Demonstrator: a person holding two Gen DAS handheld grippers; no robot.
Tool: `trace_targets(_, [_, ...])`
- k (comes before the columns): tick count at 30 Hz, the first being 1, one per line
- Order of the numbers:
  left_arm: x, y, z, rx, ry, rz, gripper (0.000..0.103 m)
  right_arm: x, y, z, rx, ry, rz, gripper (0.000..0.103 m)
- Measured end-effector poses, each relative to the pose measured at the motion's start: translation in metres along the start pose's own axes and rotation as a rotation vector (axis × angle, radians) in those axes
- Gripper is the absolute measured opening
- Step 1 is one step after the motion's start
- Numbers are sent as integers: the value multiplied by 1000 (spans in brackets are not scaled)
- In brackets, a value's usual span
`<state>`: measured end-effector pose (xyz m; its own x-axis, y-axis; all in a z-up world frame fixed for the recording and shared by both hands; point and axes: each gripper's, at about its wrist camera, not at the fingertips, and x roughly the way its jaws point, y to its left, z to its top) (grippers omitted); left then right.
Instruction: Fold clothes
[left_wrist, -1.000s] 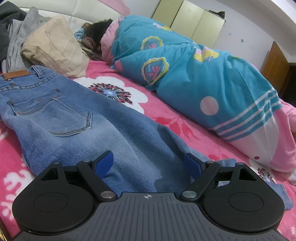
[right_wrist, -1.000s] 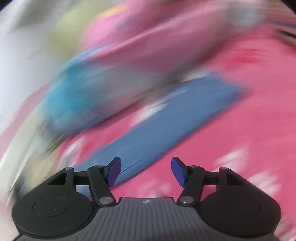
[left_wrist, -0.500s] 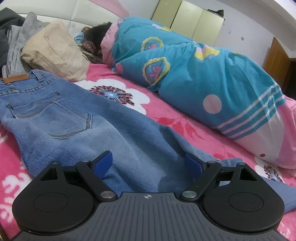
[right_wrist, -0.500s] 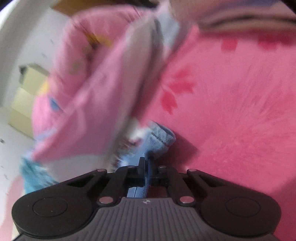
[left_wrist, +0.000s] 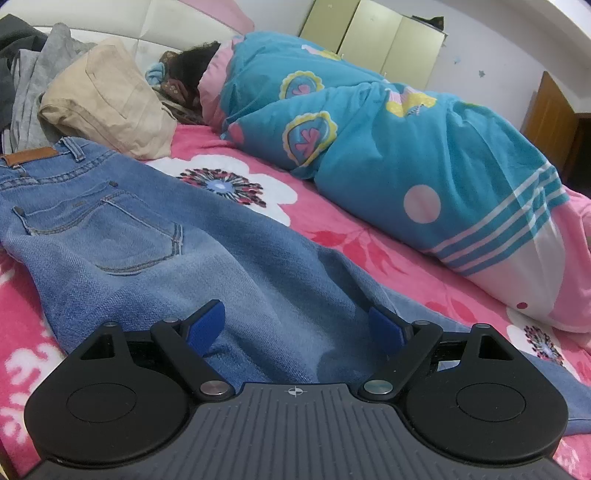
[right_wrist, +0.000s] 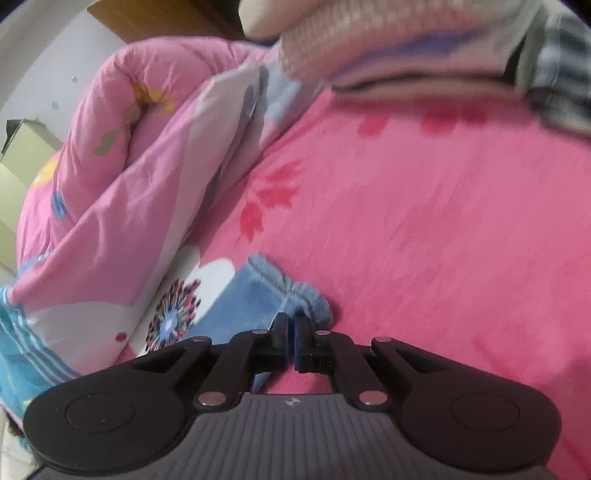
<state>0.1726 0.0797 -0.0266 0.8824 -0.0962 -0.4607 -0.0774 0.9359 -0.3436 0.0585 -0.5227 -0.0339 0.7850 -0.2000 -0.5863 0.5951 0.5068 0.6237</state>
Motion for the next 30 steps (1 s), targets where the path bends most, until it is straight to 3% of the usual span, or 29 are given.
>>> trace_targets(4, [-1,1,0,-7,4,-7,86,-26,24,-5,-164,-154,-112,6])
trace_targets(6, [-1,0,0,-7,4,-2,86,-28,45,-11,-268,-150,-61,6])
trace_targets(9, [0,-1,0,-6,3,5,86,-15,100,-45,-524,-19,132,7])
trace_targets(11, [0,-2,0,-4,3,11,86,-4,147,-85,-770,73,252,8])
trace_targets(14, [1,-3,-1,1,3,14,86,13,207,-161,-1098,176,423,19])
trace_targets(16, [1,-3,-1,5,3,15,86,24,235,-208,-1282,227,481,20])
trace_targets(19, [1,-3,-1,11,4,16,87,50,254,-251,-1397,305,522,20])
trace_targets(21, [2,-3,-2,15,5,17,87,67,249,-253,-1383,327,529,23])
trace_targets(25, [2,-3,-2,16,6,18,87,79,208,-191,-1168,288,422,28])
trace_targets(29, [2,-4,-2,22,6,22,88,79,140,-92,-923,219,235,26])
trace_targets(30, [2,-4,-2,23,6,23,88,79,122,-67,-863,199,186,20])
